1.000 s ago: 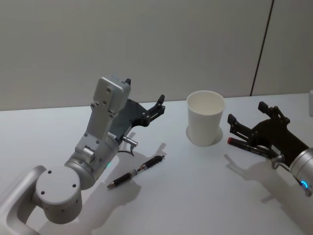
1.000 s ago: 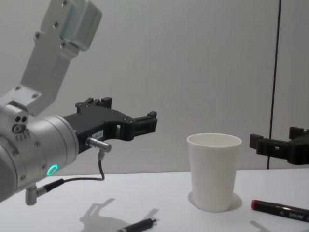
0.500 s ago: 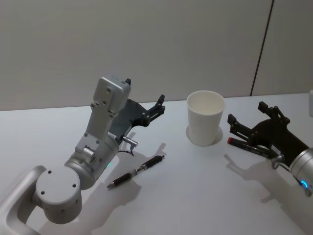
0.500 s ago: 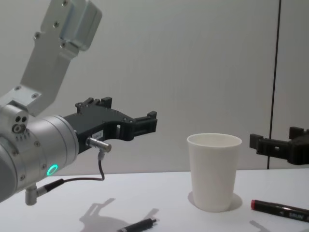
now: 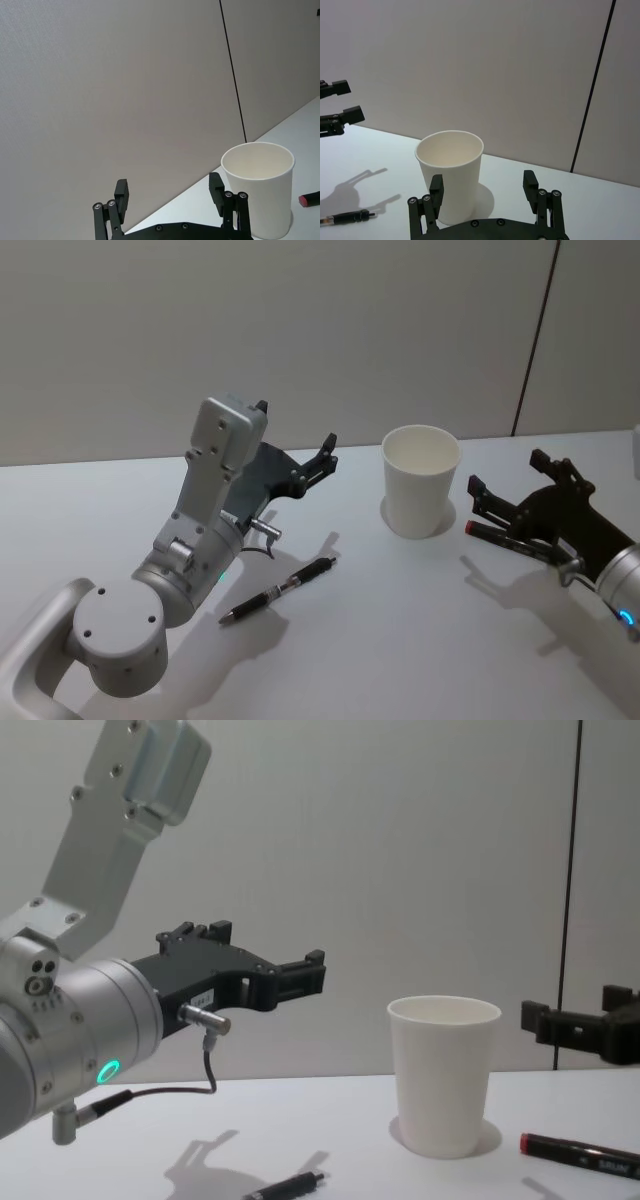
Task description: Place the pen into the pen holder.
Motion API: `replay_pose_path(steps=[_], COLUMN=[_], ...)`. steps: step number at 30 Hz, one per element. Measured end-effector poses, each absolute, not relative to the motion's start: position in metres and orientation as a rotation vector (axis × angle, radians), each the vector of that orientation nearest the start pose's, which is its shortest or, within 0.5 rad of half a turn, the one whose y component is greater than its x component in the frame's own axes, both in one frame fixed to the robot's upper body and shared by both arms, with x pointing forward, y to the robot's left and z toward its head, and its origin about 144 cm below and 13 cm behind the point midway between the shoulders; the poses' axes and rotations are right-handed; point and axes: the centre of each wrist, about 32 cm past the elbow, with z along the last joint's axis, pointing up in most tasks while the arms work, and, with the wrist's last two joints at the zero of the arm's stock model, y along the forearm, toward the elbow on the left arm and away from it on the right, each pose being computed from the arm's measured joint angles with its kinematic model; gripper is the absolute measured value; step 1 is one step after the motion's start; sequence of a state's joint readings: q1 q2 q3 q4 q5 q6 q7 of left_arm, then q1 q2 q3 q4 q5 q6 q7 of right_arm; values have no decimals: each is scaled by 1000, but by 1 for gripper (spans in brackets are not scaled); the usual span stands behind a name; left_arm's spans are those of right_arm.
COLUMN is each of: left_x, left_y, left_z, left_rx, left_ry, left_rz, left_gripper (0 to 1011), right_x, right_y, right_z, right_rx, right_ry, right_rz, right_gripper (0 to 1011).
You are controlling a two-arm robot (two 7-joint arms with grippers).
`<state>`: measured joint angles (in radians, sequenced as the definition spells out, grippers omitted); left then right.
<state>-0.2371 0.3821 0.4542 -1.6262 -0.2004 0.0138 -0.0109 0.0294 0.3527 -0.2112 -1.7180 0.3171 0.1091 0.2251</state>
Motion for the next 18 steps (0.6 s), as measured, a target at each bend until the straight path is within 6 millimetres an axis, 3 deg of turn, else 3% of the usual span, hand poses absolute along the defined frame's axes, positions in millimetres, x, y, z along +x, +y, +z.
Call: replay_pose_path(steps=[18], left_x=[492], left_y=[198], left_z=[1204], left_rx=[61], left_ry=[-268], left_rz=[1124], left_gripper=[1001], right_x=[433], right_y=[-271], right_z=[1187], right_rx=[-134], right_ry=[-1], right_rz=[-1166], right_gripper=[1003])
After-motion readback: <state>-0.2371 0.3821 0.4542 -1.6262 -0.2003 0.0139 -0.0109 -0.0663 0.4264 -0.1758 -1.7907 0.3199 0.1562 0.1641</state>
